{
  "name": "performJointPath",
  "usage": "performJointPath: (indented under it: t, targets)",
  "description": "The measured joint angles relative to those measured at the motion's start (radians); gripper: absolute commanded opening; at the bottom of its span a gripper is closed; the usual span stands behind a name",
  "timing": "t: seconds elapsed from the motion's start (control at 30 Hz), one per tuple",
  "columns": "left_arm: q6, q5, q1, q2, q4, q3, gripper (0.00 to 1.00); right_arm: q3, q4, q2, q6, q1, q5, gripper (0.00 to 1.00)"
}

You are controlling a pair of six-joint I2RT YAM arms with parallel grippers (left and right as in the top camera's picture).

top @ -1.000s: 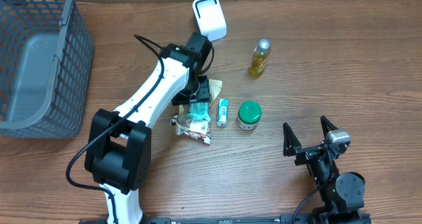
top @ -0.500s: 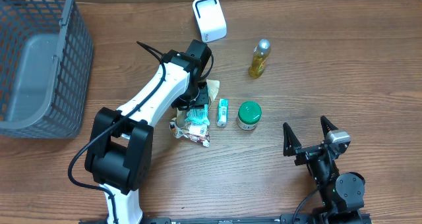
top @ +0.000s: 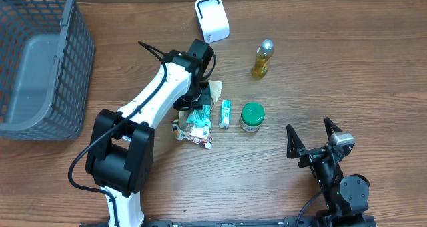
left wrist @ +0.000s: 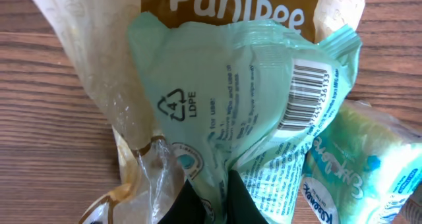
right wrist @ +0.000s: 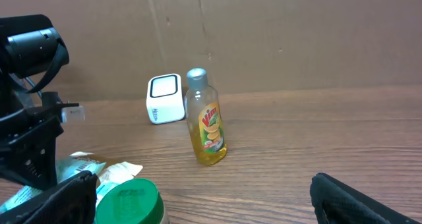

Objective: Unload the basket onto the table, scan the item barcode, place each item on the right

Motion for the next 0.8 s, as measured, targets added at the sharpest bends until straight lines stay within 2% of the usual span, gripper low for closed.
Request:
performJointPath:
  t: [0.27, 0.43, 0.6, 0.8]
  targets:
    - [0.054, -0.023, 0.047, -0.004, -0.165, 0.197, 0.04, 0.0, 0.0, 0.0, 0.001, 0.0, 0.0, 1.0]
    - [0.063, -0.108, 0.116, -0.01, -0.239, 0.224, 0.04, 0.0, 0.0, 0.0, 0.001, 0.0, 0.0, 1.0]
    - [0.109, -0.198, 0.19, -0.01, -0.214, 0.206, 0.04, 0.0, 0.0, 0.0, 0.0, 0.0, 0.0, 1.0]
    - [0.187, -0.228, 0.227, -0.01, -0.125, 0.067, 0.04, 0.0, 0.0, 0.0, 0.0, 0.0, 0.0, 1.0]
